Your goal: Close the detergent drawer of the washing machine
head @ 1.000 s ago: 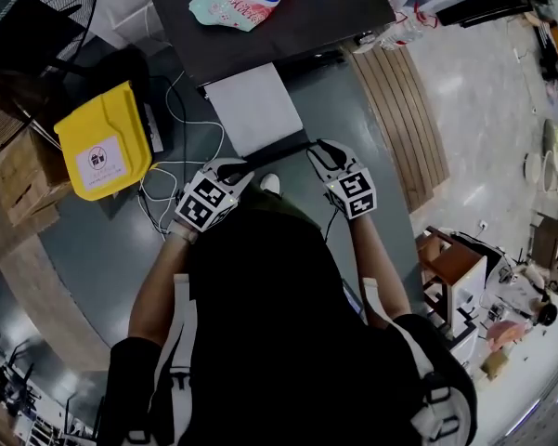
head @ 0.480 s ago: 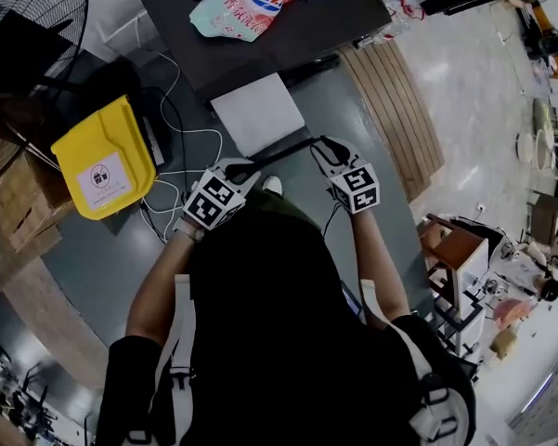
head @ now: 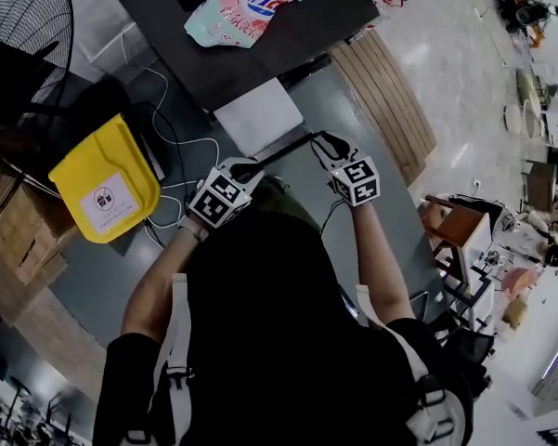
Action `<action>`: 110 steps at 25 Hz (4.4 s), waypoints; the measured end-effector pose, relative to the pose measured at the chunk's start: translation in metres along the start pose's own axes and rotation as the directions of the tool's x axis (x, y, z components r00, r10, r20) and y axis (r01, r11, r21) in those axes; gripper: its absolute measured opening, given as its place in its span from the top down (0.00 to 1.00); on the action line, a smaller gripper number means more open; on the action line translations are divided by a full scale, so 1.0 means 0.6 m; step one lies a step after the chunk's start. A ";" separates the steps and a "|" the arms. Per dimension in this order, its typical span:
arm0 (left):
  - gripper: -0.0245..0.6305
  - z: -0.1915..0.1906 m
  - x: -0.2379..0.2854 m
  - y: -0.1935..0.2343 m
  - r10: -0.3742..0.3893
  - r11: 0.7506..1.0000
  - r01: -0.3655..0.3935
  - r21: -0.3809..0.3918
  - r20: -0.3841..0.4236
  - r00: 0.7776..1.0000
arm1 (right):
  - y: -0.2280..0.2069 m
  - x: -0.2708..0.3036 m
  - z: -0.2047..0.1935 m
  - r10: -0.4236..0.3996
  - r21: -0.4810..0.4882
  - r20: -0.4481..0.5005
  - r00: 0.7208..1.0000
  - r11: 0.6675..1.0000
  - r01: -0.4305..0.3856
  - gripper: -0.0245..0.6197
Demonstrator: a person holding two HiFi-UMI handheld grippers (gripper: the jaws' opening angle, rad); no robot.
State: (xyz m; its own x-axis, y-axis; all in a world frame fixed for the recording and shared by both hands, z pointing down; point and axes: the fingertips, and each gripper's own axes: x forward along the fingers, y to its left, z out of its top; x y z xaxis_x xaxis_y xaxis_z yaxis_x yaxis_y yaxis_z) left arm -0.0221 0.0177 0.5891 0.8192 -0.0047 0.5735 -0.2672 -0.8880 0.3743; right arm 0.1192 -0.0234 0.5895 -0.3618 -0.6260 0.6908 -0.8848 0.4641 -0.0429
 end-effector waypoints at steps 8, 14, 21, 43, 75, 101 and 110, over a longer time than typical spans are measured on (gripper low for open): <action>0.90 0.000 -0.002 0.004 -0.042 0.999 0.042 0.009 0.003 0.999 | -0.003 0.002 0.000 -0.059 0.050 0.003 0.998 0.997 0.059 0.76; 0.90 0.011 -0.006 0.029 -0.013 1.000 0.013 -0.009 0.015 1.000 | -0.012 0.024 0.014 -0.076 0.093 0.027 0.997 0.993 0.074 0.77; 0.90 0.029 -0.010 0.052 0.023 0.999 -0.022 -0.038 0.028 0.999 | -0.026 0.045 0.035 -0.070 0.139 0.053 0.996 0.988 0.062 0.77; 0.90 0.044 -0.027 0.107 0.187 0.973 -0.178 -0.147 0.056 0.981 | -0.040 0.079 0.078 0.065 0.122 0.111 0.992 0.989 -0.078 0.81; 0.95 0.086 -0.089 0.228 0.450 0.849 -0.377 -0.371 0.132 0.883 | -0.052 0.141 0.146 0.190 0.129 0.164 0.968 0.969 -0.212 0.83; 0.95 0.059 -0.008 0.132 0.291 0.895 -0.223 -0.386 0.126 0.948 | -0.004 0.109 0.099 0.151 0.220 0.148 0.977 0.958 -0.182 0.89; 0.95 0.046 0.034 0.156 0.324 0.869 -0.255 -0.423 0.097 0.941 | 0.025 0.116 0.089 0.193 0.179 0.111 0.975 0.961 -0.211 0.91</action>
State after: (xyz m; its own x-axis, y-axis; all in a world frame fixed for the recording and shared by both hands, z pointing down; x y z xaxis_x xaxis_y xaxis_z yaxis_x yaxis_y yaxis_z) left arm -0.0165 -0.0784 0.6155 0.7337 -0.3365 0.5903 -0.6562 -0.5762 0.4872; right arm 0.0651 -0.0932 0.5985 -0.5564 -0.5903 0.5847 -0.8265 0.4657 -0.3163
